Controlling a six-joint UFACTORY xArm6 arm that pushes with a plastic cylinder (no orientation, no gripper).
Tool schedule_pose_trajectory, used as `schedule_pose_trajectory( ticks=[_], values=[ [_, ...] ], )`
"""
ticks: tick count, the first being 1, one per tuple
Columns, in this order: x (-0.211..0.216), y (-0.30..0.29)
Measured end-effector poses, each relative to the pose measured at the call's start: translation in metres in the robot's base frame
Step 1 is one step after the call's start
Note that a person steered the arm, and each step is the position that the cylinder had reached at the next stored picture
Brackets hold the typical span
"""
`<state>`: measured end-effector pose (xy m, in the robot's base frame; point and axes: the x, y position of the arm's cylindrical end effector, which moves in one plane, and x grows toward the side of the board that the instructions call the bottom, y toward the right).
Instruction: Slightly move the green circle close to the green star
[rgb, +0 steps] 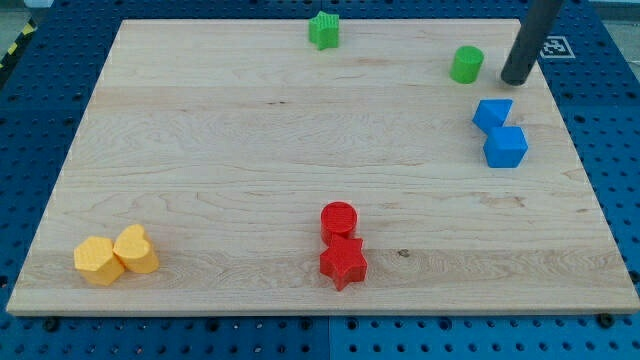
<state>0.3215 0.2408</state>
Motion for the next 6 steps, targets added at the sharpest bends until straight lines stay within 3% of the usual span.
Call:
schedule_pose_trajectory(
  ticks=[3,4,6],
  values=[
    [-0.007,-0.064],
    [-0.007,-0.020],
    [-0.014,-0.021]
  ],
)
